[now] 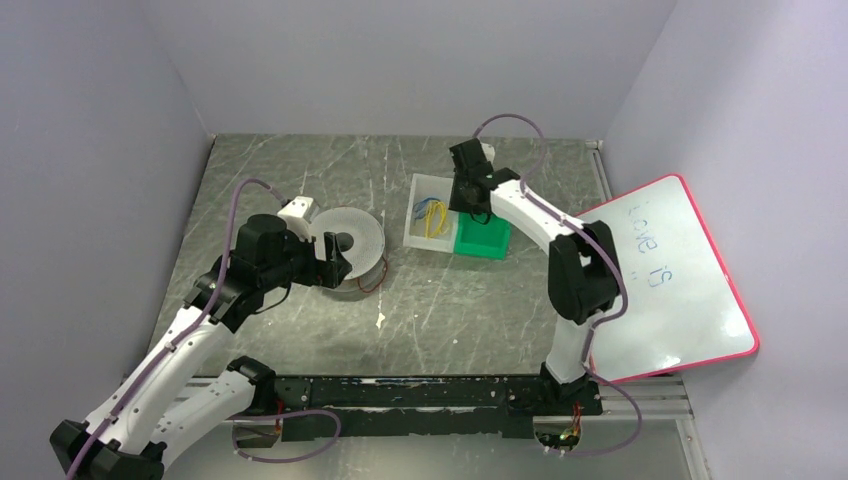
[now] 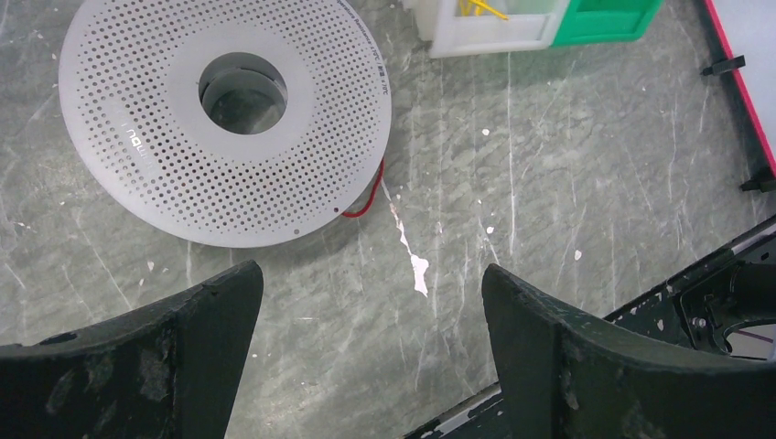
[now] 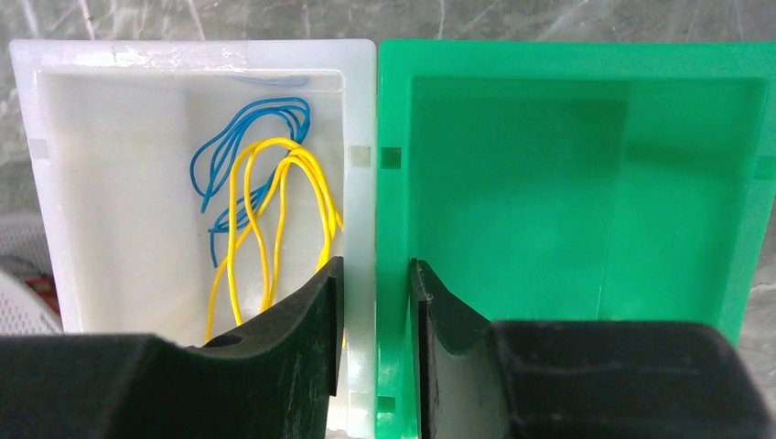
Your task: Wrap the cables
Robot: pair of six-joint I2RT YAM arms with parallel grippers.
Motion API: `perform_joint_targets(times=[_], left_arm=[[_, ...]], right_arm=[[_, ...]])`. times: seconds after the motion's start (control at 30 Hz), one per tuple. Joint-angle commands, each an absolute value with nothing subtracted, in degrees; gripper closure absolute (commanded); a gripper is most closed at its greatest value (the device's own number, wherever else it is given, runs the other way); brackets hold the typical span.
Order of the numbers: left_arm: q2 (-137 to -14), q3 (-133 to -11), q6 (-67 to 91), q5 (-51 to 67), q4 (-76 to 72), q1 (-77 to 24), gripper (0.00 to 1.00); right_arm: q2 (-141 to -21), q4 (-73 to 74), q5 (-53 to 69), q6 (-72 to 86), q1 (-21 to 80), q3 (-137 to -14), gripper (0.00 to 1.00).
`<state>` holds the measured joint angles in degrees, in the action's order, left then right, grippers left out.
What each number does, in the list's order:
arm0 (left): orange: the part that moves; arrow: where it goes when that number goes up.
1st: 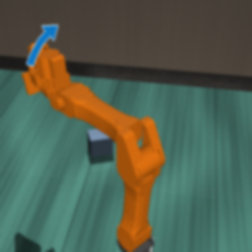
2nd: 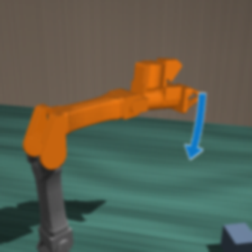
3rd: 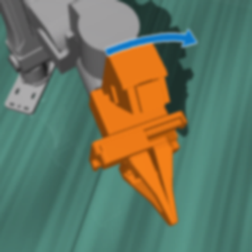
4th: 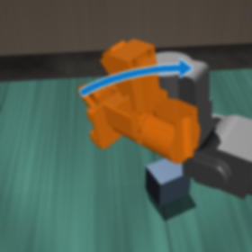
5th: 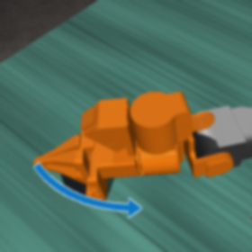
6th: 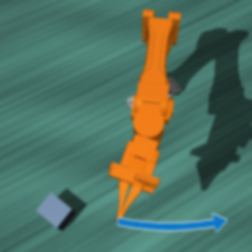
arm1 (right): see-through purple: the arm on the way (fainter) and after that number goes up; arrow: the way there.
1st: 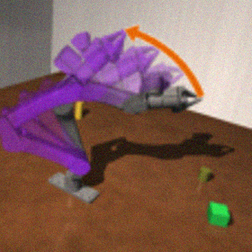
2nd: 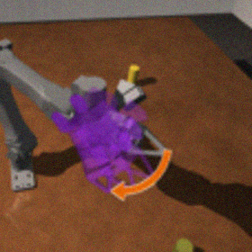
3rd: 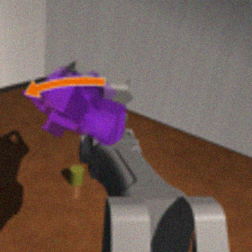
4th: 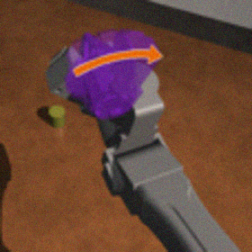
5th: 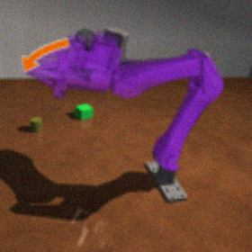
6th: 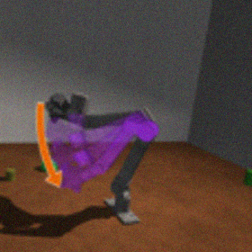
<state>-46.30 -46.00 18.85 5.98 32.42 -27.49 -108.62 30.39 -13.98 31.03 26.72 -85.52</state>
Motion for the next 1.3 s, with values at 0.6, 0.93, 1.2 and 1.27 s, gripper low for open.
perform_joint_targets(times=[0.6, 0.93, 1.2, 1.27], left_arm=[[-46.81, -46.28, 19.69, 4.48, 31.51, -27.77, 0.07], [-48.78, -46.41, 19.51, 4.21, 31.63, -27.73, 0.07], [-49.09, -46.41, 19.4, 4.2, 31.64, -27.77, 0.07], [-49.13, -46.43, 19.42, 4.14, 31.64, -27.77, 0.07]], right_arm=[[-105.88, 19.26, -9.54, 20.52, 24.66, -77.44, 1.0], [-106.07, 18.86, -11.45, 21.53, 24.71, -76.33, 0.76], [-103.87, 20.52, -11.92, 22.21, 24.79, -76.35, 0.51], [-102.47, 21.03, -12.04, 22.29, 24.79, -76.4, 0.48]])
